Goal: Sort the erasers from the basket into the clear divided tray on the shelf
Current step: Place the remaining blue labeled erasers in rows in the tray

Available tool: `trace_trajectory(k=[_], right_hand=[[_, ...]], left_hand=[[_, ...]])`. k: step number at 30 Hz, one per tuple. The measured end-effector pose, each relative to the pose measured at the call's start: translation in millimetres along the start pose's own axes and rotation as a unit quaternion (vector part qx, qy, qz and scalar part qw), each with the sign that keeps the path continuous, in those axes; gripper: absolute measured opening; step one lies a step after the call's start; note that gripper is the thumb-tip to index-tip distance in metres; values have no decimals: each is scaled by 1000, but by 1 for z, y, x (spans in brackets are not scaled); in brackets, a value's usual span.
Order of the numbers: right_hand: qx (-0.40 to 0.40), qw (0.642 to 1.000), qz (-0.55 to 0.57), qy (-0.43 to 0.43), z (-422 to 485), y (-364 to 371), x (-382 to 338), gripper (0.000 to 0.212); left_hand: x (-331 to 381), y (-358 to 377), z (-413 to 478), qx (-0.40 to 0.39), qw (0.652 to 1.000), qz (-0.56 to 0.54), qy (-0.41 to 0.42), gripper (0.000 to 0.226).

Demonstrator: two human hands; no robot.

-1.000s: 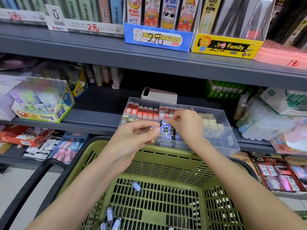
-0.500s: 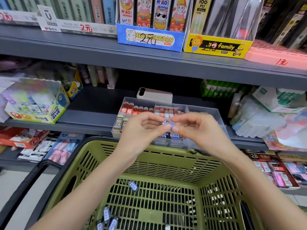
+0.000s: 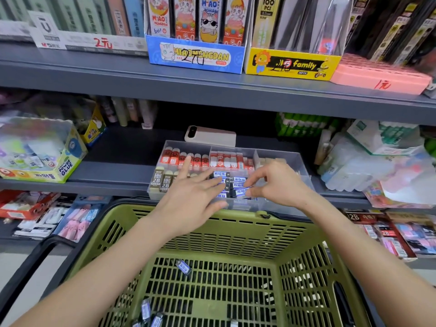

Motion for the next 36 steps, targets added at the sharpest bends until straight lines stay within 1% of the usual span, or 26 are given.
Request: trace_trajectory(k=[3,6,9,10,12,13,14,15,16,17,18,19,20,21,22,23,24,25,26,27,28,30,33,34,36], right_hand=[[-19,999,48,10,0,7,-3,9],[-24,997,69,5,-1,11,-4,4],[-33,996,83,-1,-2,12,-4,7],[-28,997,70,-3,-4,11,-4,8],[23,999,26,-25,-9,4,-9,14],[64,997,22,-39,-15,-1,-14,15],[107,992,45,-56,-25,-6,-20,15],[144,982,88,-79,-37,-10,-27,14],[161,973,128,-104,-50,-9,-33,13],[153,968,156,-121,-62,-1,-39,13],[120,968,180,-128,-73,12,-43,12],[67,970,203,-118,-81,31,-43,11],[2,969,228,-94,-87,54,-40,11],[-64,968,237,-60,-93,78,-34,12],[-126,967,220,-22,-100,104,-25,16],[-183,966,183,15,-108,130,-14,19],[-231,962,141,48,-117,155,-2,19],[-265,956,99,73,-126,177,9,19],[-288,951,59,93,-134,196,19,19],[-302,947,22,109,-142,212,28,22],[-311,942,-6,123,-148,226,35,26],[-311,938,-29,150,-159,248,45,32],[-277,943,-18,180,-167,264,50,42],[-262,948,-26,181,-168,267,51,47],[-242,954,-37,173,-168,270,51,50]], left_hand=[[-3,2,0,-10,1000,18,5,58],[-3,3,-3,-8,1000,15,16,56],[-3,3,-5,-11,999,19,24,57],[-3,3,-5,-15,1000,16,21,57],[-3,-1,-5,-10,1000,13,15,58],[-2,-6,-7,7,1000,8,19,56],[1,-12,-10,35,999,-3,26,52],[3,-20,-16,77,996,-17,33,45],[5,-29,-25,130,990,-35,38,38],[4,-36,-38,184,980,-60,36,30],[1,-38,-52,224,970,-89,28,25],[-1,-36,-67,236,964,-117,16,24],[-3,-27,-80,221,965,-144,0,26],[-5,-11,-92,177,969,-173,-30,29],[-8,11,-102,108,970,-203,-74,31],[-10,37,-112,20,968,-216,-130,33],[-12,67,-125,-80,958,-203,-186,36],[-14,96,-140,-187,937,-177,-238,43],[-14,121,-157,-277,907,-160,-273,49],[-13,140,-172,-340,882,-152,-290,52],[-12,156,-184,-376,865,-150,-296,54],[-9,180,-199,-409,847,-157,-300,62],[6,204,-215,-435,822,-189,-314,90],[9,209,-218,-433,819,-193,-324,93],[9,211,-220,-397,826,-196,-349,88]])
Point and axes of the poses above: each hand's wrist, its own z-axis towards the middle knuckle, its own y-axis out of the palm, x = y × z, the point moved 7 cm from there along z, towards the middle knuckle, and after that the axes turned 2 degrees about z, right-handed, at the moved point
